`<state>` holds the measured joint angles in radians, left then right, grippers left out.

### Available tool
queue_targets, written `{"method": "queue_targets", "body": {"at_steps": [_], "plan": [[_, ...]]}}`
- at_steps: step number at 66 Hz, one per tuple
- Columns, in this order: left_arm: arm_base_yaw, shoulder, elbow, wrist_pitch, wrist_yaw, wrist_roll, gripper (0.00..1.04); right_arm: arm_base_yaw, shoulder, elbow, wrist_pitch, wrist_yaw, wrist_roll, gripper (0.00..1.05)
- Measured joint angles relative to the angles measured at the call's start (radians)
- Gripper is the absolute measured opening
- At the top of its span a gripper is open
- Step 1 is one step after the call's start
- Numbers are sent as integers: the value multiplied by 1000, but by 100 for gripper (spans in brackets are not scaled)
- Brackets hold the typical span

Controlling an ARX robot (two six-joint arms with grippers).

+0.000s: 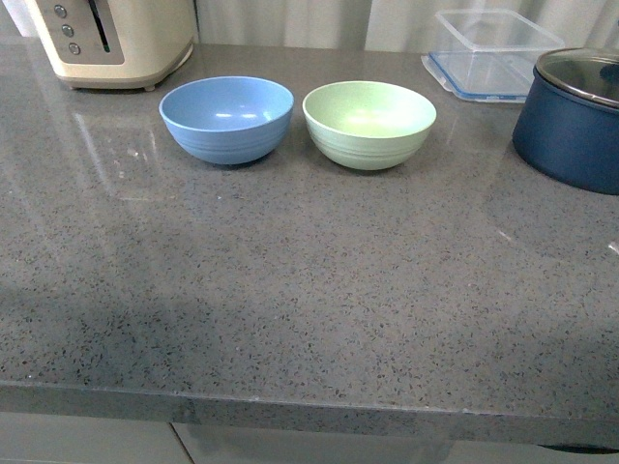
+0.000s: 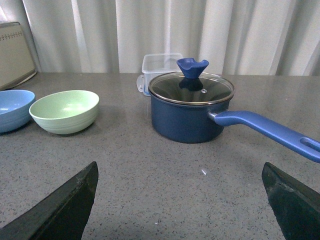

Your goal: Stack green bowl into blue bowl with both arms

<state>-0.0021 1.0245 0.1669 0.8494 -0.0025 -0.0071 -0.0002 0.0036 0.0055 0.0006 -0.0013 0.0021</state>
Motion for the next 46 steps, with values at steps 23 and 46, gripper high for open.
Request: {"method": "queue_targets", "body": {"at_steps": [23, 46], "plan": [[0, -213, -113, -92, 0, 0, 4, 0, 0, 0, 0, 0, 0, 95], [0, -428, -145, -262, 0, 0, 4, 0, 0, 0, 0, 0, 0, 95]]}}
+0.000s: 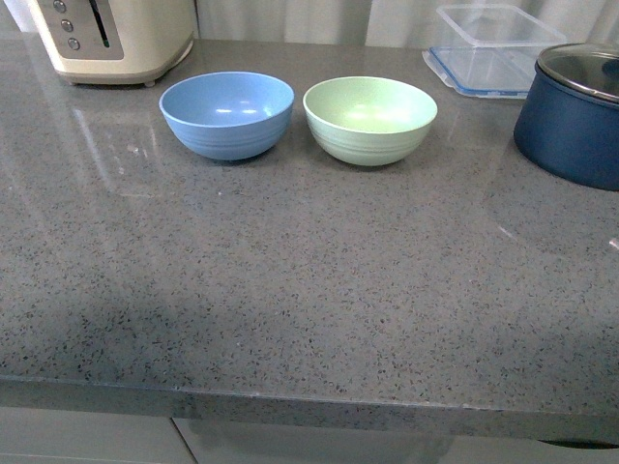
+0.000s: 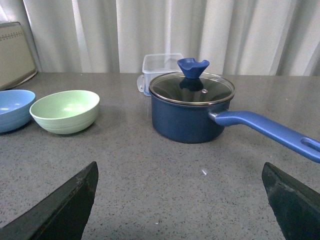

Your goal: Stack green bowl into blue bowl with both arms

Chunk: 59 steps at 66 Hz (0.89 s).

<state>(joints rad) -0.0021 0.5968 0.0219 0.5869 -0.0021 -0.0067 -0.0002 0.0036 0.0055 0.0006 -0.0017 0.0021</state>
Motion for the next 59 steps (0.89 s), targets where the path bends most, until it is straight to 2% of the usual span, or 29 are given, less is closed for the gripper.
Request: {"method": "queue_targets", "body": {"at_steps": [23, 59], "plan": [[0, -224, -1, -212, 0, 0, 4, 0, 0, 0, 0, 0, 0, 95], [0, -407, -1, -393, 0, 0, 4, 0, 0, 0, 0, 0, 0, 95]]}}
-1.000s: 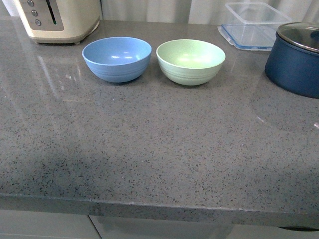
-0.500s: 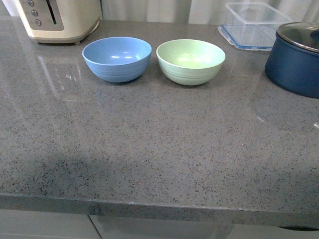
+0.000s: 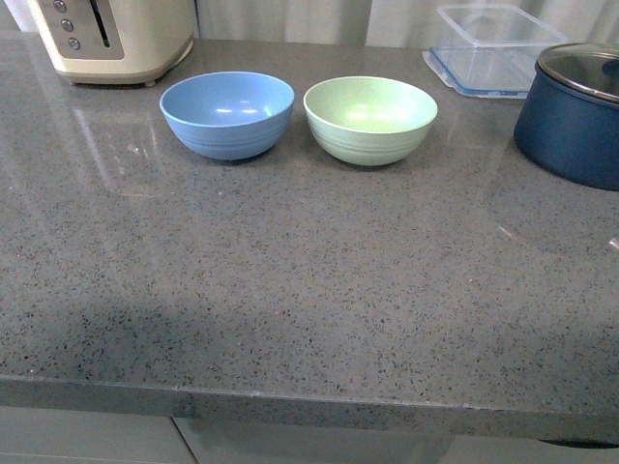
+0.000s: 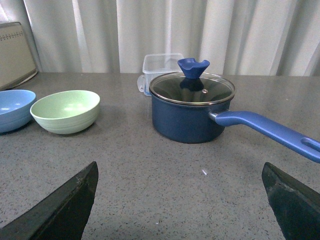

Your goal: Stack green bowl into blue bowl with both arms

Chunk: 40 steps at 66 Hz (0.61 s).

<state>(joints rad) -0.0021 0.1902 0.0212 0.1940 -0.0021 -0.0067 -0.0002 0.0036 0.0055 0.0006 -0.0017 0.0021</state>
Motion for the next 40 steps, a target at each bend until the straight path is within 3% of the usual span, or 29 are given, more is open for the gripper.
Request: {"method": "queue_targets", "body": {"at_steps": [5, 11, 25, 40], "plan": [[0, -21, 0, -21, 0, 0, 4, 0, 0, 0, 0, 0, 0, 95], [0, -147, 0, -180, 1, 1, 4, 0, 0, 0, 0, 0, 0, 95], [0, -186, 0, -193, 1, 2, 4, 0, 0, 0, 0, 0, 0, 95], [0, -186, 0, -193, 1, 2, 44, 0, 0, 0, 0, 0, 0, 95]]}}
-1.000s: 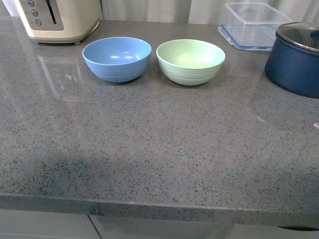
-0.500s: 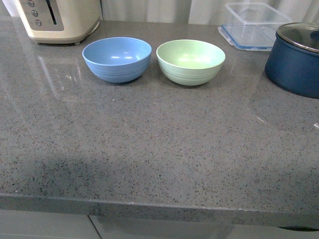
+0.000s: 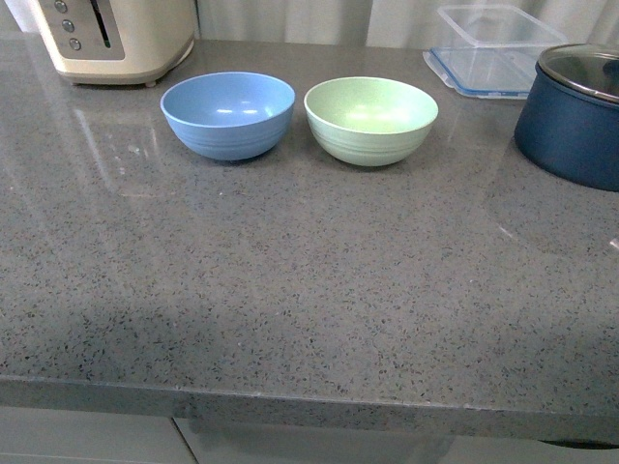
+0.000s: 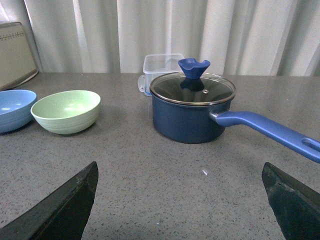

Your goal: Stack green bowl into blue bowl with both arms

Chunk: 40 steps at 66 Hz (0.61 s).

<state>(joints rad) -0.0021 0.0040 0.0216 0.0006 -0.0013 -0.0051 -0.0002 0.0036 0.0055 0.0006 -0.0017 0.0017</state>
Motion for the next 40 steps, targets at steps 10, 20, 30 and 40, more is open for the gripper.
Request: {"method": "queue_targets", "body": {"at_steps": [10, 20, 30, 40], "plan": [[0, 0, 0, 0, -2, 0, 75, 42, 260, 180, -367, 143, 32, 95], [0, 0, 0, 0, 0, 0, 99, 76, 738, 418, -513, 154, 30, 95], [0, -1, 0, 0, 0, 1, 98, 111, 1011, 595, -436, 141, 29, 95], [0, -1, 0, 0, 0, 1, 98, 151, 1229, 791, -432, 120, 28, 95]]}}
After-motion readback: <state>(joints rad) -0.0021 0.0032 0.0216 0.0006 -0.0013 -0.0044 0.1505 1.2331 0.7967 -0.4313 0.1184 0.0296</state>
